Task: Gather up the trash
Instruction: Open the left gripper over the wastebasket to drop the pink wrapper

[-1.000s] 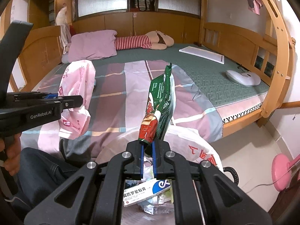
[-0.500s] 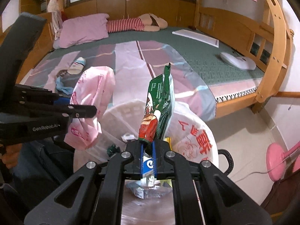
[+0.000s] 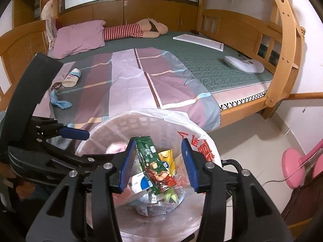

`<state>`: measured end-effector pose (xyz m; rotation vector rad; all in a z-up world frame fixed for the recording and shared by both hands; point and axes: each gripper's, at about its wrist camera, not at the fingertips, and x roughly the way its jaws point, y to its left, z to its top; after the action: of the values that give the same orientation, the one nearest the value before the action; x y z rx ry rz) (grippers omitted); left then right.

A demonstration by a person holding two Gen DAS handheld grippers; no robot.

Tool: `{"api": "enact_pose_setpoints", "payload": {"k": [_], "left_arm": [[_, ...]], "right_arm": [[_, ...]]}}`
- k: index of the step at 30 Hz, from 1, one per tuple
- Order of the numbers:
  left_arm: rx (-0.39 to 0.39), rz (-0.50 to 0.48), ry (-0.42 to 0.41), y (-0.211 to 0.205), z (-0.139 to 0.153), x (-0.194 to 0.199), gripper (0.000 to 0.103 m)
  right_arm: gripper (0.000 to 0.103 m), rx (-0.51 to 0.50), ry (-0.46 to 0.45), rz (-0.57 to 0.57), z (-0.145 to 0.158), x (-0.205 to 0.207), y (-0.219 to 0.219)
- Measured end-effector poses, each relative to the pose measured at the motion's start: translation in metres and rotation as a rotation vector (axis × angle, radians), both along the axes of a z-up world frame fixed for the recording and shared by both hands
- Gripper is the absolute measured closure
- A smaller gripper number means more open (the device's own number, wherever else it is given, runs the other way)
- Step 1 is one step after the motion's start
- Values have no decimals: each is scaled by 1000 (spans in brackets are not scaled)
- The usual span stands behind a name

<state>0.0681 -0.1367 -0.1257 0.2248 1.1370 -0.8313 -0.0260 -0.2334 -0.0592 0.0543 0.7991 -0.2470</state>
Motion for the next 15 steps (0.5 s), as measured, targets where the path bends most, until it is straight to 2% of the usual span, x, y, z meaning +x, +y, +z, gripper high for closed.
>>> {"api": "enact_pose_setpoints", "payload": {"k": [2,15], "left_arm": [[-2,30,-9,5,2,5,13],[37,273,-122,75,25,38,13]], "right_arm": [[52,-2,-3,0,0,0,0],[52,-13,-34,21,10,6,12]]}}
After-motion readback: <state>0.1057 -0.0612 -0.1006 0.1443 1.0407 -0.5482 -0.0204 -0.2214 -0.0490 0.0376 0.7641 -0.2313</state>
